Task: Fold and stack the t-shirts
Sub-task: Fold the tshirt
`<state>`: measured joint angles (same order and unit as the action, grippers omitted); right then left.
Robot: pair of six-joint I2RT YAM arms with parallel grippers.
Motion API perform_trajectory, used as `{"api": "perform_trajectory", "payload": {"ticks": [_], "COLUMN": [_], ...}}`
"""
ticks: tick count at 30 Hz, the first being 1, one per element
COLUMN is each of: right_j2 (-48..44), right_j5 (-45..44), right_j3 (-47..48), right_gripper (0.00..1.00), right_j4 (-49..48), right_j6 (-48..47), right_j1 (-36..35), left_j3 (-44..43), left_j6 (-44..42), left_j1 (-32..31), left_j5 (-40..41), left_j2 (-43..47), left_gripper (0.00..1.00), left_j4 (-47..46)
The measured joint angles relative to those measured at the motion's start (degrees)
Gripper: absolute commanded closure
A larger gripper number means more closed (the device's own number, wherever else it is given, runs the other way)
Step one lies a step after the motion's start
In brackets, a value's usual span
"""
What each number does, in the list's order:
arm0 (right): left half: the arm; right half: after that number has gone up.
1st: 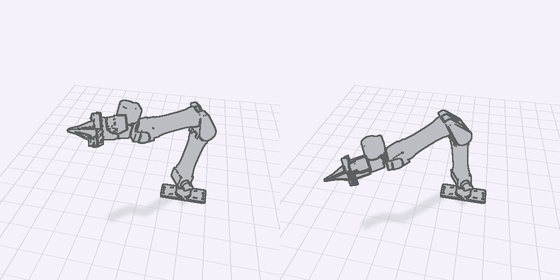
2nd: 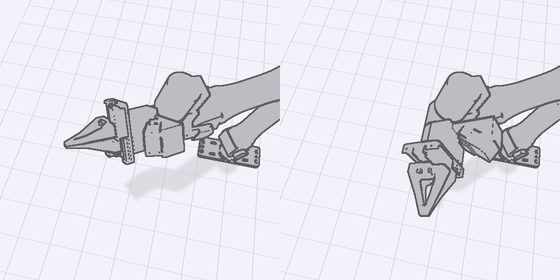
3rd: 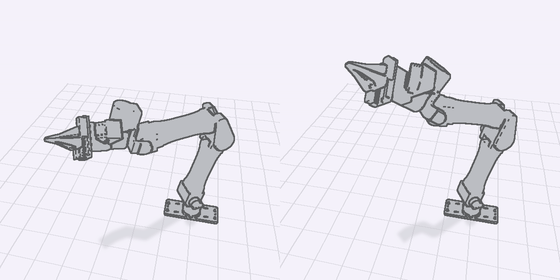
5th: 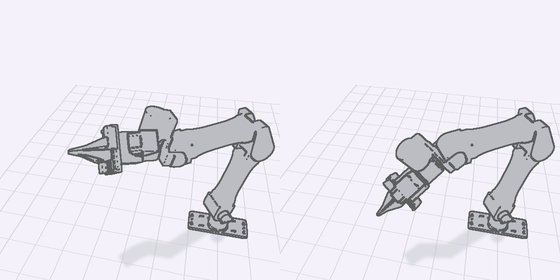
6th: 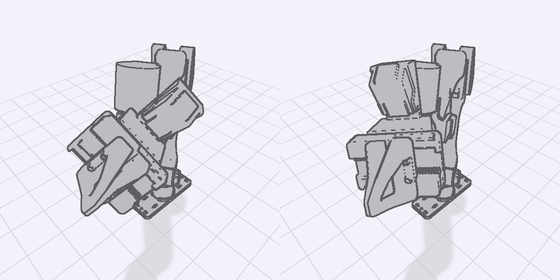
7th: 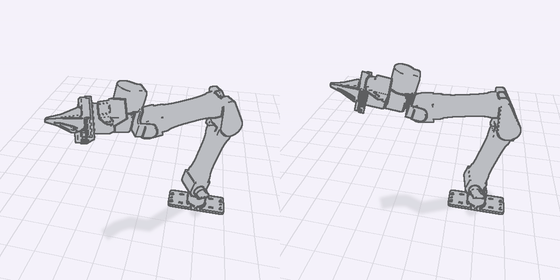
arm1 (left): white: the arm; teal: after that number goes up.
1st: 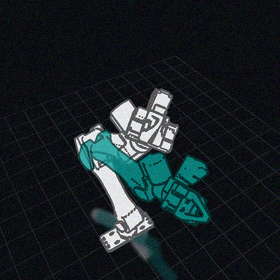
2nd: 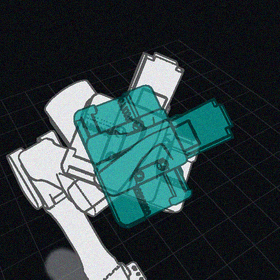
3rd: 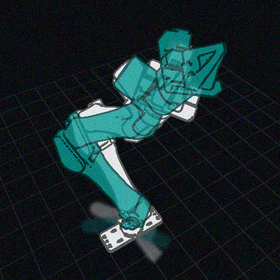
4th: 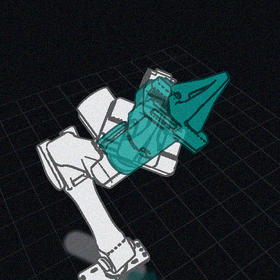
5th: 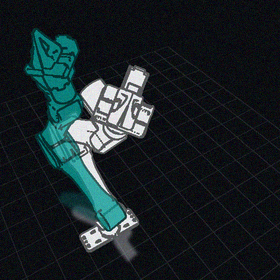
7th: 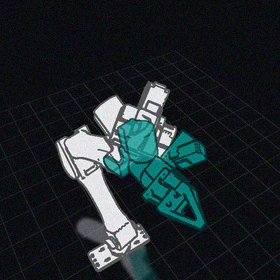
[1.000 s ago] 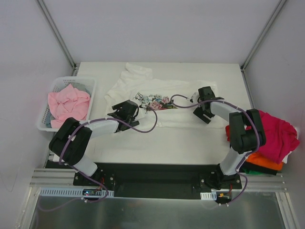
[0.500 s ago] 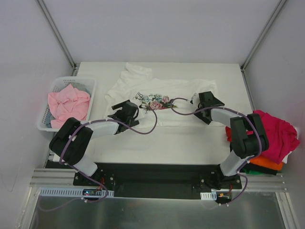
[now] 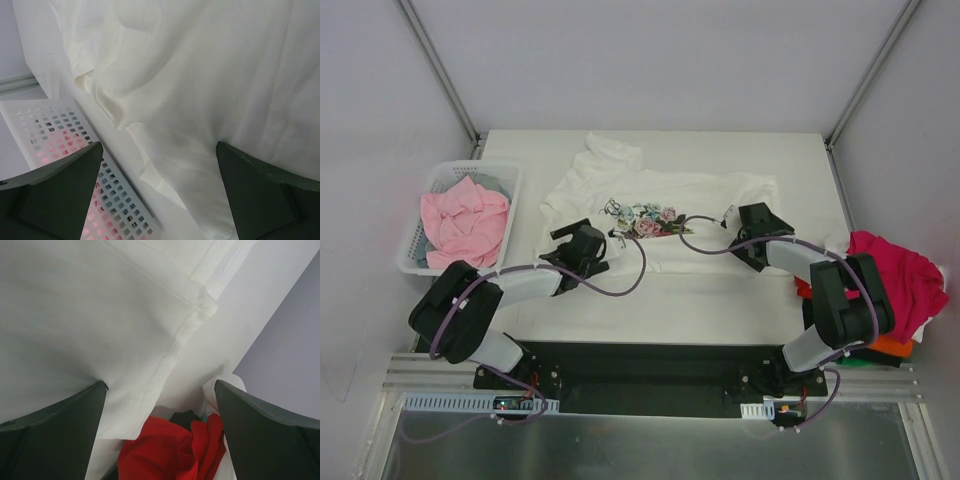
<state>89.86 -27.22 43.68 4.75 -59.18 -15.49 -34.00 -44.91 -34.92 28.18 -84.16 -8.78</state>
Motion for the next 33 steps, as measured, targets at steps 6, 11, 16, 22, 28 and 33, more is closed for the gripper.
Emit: {"api": "perform_trajectory", "payload": {"ticks": [6,11,16,22,28,33], "right_j2": [-1.7,-3.4,-6.3,-9.5,-11.8,-12.4], "right_j5": [-0.4,-0.8,-1.1,-2.3,-2.3,-2.3], "right_j3": [-2.1,-4.1,-6.8,-9.1,-9.5,-8.1], "right_gripper": [0.03,0.03,0.03,0.03,0.03,0.03], "right_j4": [-0.8,-1.9,-1.9,0.2,4.5,8.5], "right_j6": [0.5,1.2,2.0,3.7,5.6,6.1], "right_j1": [-0.3,-0.7,-1.6,-3.8,-5.4,-5.4], "left_j3": [2.7,4.6,7.1,9.4,9.8,7.7], "left_j6": [1.6,2.7,4.5,7.0,9.0,9.6], "left_j1": [-0.5,-1.5,-2.9,-4.1,-4.1,-4.1], "left_j5": [-0.1,0.0,0.0,-0.6,-2.2,-2.6], "left_j2": [3.3,5.7,9.3,14.8,21.1,24.7], "left_gripper": [0.01,0.01,0.01,0.01,0.0,0.01], "left_j4": [0.8,1.6,3.0,6.4,12.5,15.4]}}
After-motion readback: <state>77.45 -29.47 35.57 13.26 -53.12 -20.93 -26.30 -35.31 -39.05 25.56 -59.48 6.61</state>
